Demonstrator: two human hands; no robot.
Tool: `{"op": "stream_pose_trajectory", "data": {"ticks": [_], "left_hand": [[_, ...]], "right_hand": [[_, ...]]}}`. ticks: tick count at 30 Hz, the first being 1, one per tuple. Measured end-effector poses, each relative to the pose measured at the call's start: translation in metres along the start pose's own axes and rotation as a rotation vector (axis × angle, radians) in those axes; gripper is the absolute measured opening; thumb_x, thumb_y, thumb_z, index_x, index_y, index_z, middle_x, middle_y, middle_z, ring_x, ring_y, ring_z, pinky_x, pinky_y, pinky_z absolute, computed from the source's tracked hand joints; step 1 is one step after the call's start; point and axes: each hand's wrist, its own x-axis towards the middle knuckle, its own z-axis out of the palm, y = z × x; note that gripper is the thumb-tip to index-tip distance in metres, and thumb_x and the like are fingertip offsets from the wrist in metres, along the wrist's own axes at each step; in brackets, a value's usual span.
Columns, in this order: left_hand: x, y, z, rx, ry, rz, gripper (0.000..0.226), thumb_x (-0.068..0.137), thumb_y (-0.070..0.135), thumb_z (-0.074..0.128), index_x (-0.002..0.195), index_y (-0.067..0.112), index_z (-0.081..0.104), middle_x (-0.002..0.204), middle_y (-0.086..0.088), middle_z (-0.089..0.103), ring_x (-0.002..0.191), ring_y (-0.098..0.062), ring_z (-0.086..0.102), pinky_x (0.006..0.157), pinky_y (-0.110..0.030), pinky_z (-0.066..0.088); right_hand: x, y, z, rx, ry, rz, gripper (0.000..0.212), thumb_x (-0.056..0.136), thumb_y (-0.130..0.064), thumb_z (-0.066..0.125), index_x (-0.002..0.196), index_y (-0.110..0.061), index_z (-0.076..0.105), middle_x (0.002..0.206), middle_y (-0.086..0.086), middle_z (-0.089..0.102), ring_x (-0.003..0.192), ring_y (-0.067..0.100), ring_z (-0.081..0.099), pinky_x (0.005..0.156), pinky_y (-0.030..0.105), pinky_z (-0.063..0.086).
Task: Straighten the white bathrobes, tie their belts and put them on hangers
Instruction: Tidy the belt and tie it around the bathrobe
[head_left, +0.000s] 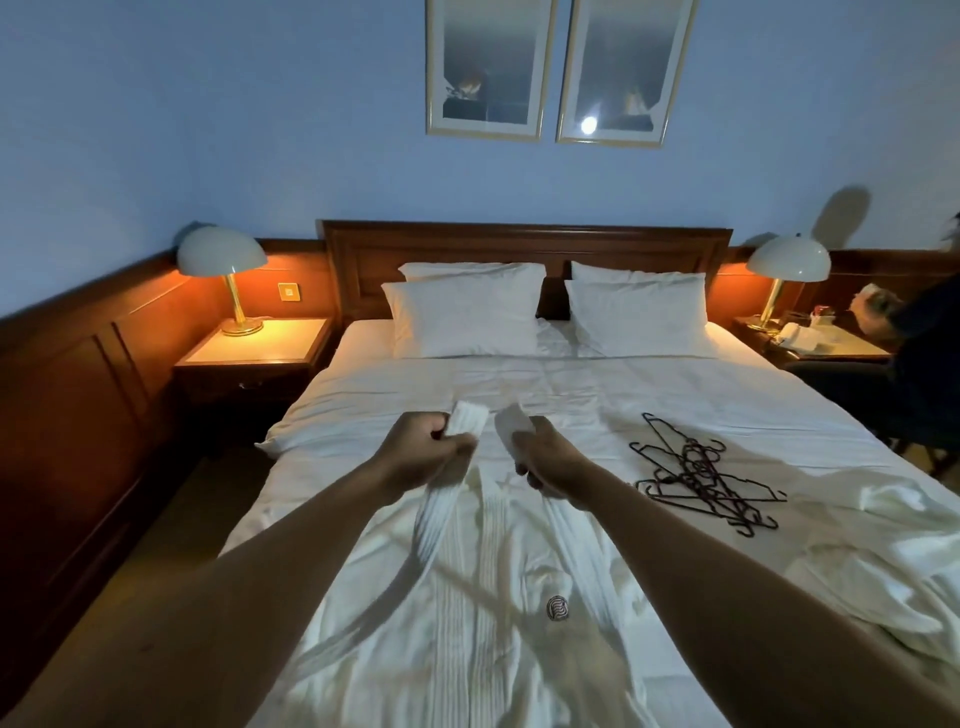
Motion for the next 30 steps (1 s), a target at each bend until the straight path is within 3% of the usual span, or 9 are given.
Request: {"op": "stream_pose_trajectory", "data": {"ticks": [2,5,7,10,14,19,23,27,30], "left_hand": [[0.000,0.002,0.002,-0.002,-0.002,0.007,0.015,0.090,0.025,0.074,0.099,0.014,0.077,0.095,-0.006,0.076,0.089,-0.021,0.073,0.073,-0.033,0.060],[0.004,0.005,0.009,-0.023,-0.027,0.003,0.016,0.092,0.020,0.072,0.100,0.007,0.075,0.100,-0.013,0.075,0.091,-0.024,0.074,0.081,-0.043,0.062],[0.005,0.011,0.014,-0.033,-0.016,0.031,0.017,0.094,0.016,0.069,0.105,0.003,0.073,0.104,-0.015,0.073,0.091,-0.023,0.073,0.076,-0.033,0.063],[0.005,0.018,0.019,0.056,0.060,0.112,0.012,0.088,0.018,0.076,0.098,0.013,0.074,0.093,-0.004,0.074,0.085,-0.016,0.072,0.063,-0.017,0.055],[0.009,0.019,0.024,-0.007,0.041,0.084,0.020,0.084,0.015,0.079,0.101,0.021,0.070,0.092,0.012,0.071,0.088,-0.004,0.068,0.071,-0.016,0.053],[-0.004,-0.004,0.027,0.069,0.325,0.153,0.007,0.093,0.016,0.061,0.094,0.022,0.063,0.097,0.008,0.066,0.093,-0.009,0.061,0.074,-0.025,0.050],[-0.020,-0.033,0.039,0.102,-0.123,0.014,0.035,0.083,0.031,0.066,0.116,0.025,0.058,0.113,0.007,0.063,0.103,-0.010,0.061,0.087,-0.034,0.052],[-0.022,-0.039,0.048,0.283,-0.095,0.040,0.012,0.086,0.014,0.058,0.080,0.023,0.063,0.091,-0.002,0.068,0.086,-0.022,0.061,0.078,-0.037,0.048],[-0.028,-0.045,0.045,0.147,-0.140,-0.002,0.009,0.091,0.013,0.058,0.093,0.015,0.067,0.087,-0.003,0.072,0.084,-0.022,0.065,0.079,-0.038,0.050]], "right_hand": [[-0.002,0.000,0.006,-0.039,-0.004,-0.003,0.016,0.100,-0.015,0.036,0.110,-0.005,0.042,0.082,0.012,0.046,0.058,0.017,0.042,0.050,0.026,0.029],[-0.004,0.001,0.017,-0.028,0.018,-0.072,0.016,0.100,-0.016,0.042,0.101,-0.007,0.055,0.082,0.008,0.057,0.065,0.017,0.056,0.052,0.027,0.041],[-0.002,0.005,0.020,0.038,0.003,-0.129,0.016,0.097,-0.012,0.050,0.089,-0.008,0.064,0.079,0.007,0.065,0.067,0.016,0.061,0.059,0.030,0.048],[-0.003,0.011,0.020,0.159,-0.123,-0.155,0.017,0.092,0.000,0.056,0.099,0.004,0.071,0.081,0.008,0.068,0.069,0.013,0.060,0.063,0.024,0.050],[-0.006,0.013,0.019,0.222,-0.187,-0.167,0.009,0.090,-0.001,0.066,0.090,-0.006,0.073,0.079,0.004,0.066,0.071,0.013,0.056,0.064,0.023,0.047],[-0.001,0.022,0.019,0.259,-0.036,-0.096,0.018,0.093,-0.012,0.068,0.090,0.006,0.069,0.063,0.001,0.058,0.059,0.014,0.050,0.051,0.020,0.043],[-0.005,0.018,0.021,0.281,-0.135,-0.083,0.020,0.095,-0.013,0.065,0.095,0.007,0.068,0.082,0.011,0.066,0.070,0.016,0.058,0.065,0.028,0.047],[-0.006,0.017,0.020,0.220,-0.232,0.007,0.023,0.085,0.000,0.047,0.091,-0.001,0.069,0.080,0.011,0.062,0.075,0.018,0.053,0.066,0.035,0.035],[-0.009,0.025,0.015,0.152,-0.155,-0.003,0.029,0.087,0.008,0.046,0.094,-0.005,0.071,0.076,0.004,0.063,0.071,0.013,0.057,0.059,0.026,0.042]]}}
